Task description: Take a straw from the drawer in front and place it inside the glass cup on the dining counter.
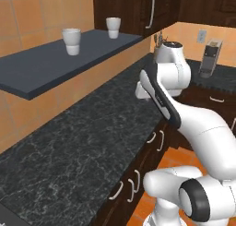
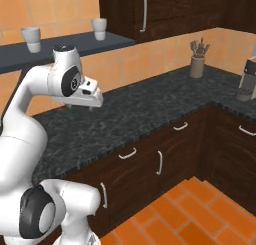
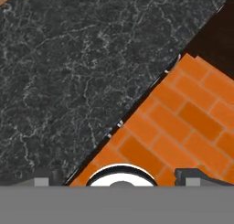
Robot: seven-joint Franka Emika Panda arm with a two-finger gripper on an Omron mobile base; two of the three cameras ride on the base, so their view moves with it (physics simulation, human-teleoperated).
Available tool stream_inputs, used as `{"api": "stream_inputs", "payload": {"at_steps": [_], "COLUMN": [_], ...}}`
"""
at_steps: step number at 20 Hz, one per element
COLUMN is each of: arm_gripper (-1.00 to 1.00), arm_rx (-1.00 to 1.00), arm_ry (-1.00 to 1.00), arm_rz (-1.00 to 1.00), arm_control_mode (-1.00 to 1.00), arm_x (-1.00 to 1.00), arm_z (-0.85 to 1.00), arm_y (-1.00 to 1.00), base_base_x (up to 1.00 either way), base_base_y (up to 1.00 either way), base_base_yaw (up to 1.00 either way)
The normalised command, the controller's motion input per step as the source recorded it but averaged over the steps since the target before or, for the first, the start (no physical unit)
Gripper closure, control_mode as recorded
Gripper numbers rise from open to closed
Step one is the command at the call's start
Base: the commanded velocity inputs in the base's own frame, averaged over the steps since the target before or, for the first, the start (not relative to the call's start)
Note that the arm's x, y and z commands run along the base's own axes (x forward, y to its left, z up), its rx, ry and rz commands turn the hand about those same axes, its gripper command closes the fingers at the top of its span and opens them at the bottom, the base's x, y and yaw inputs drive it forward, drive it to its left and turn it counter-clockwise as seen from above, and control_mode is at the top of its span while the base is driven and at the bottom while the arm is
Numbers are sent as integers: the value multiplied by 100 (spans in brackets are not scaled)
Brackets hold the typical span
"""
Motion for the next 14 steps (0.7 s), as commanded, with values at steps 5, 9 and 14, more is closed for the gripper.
{"api": "stream_inputs", "payload": {"at_steps": [5,9,14], "arm_gripper": [-100,-100,-100], "arm_rx": [24,53,65], "arm_ry": [-15,-11,-5], "arm_rz": [-31,-24,-8], "arm_control_mode": [-100,-100,-100], "arm_x": [-7,-12,-1], "arm_z": [-91,-100,-86], "arm_y": [-79,-100,-84], "base_base_x": [0,0,0], "base_base_y": [0,0,0], "base_base_yaw": [0,0,0]}}
